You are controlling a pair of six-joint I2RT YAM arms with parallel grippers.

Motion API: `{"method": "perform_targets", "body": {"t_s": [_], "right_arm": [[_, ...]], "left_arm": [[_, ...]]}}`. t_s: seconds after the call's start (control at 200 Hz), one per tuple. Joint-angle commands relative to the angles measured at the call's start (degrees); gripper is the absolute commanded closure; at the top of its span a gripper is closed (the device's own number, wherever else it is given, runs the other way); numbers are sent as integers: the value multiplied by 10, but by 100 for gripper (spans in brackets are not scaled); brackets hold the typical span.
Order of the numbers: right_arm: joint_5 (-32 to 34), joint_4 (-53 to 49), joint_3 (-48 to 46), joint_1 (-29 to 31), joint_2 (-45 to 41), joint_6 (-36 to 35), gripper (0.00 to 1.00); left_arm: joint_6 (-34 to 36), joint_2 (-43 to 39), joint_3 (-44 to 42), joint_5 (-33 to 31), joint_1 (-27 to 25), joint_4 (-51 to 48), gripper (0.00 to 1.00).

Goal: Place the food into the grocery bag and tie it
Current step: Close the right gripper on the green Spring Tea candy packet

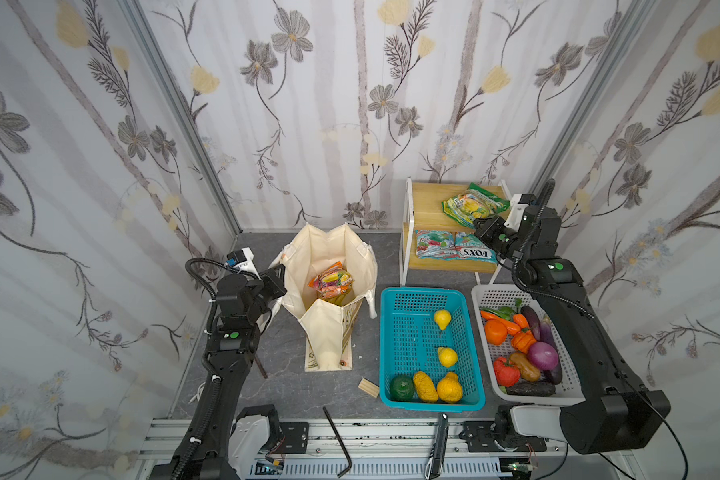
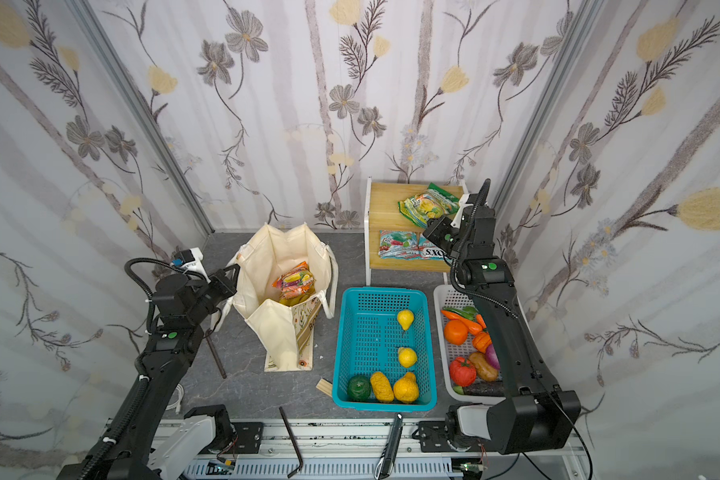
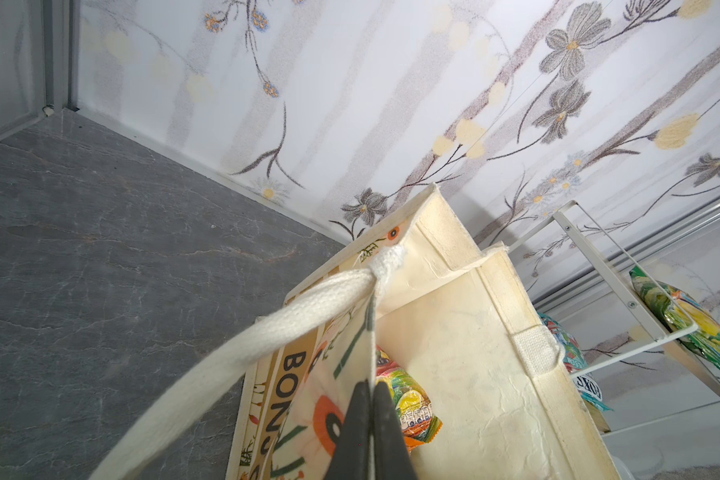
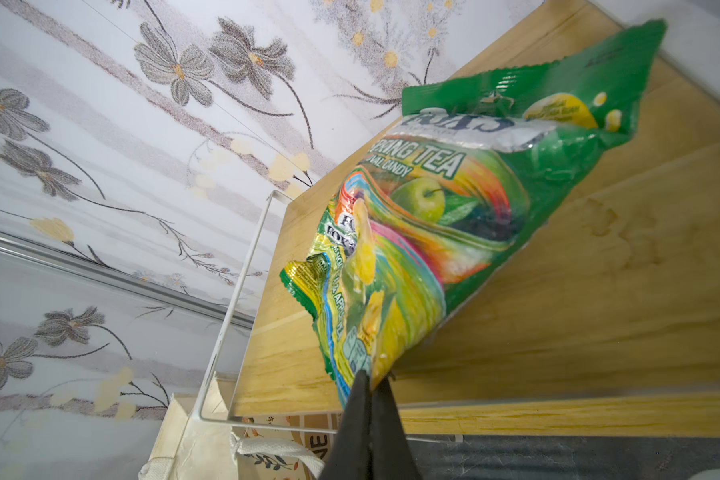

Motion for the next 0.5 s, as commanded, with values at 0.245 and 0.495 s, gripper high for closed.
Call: {"method": "perform_targets", "body": {"t_s": [0.245, 0.495], "right_arm": [[-29, 43, -24, -4, -12, 5, 71], [-38, 68, -38, 5, -7, 21, 60]], "left_arm": [[1, -3, 3, 2, 0, 12, 100], [0, -1, 3, 3, 0, 13, 100]]}}
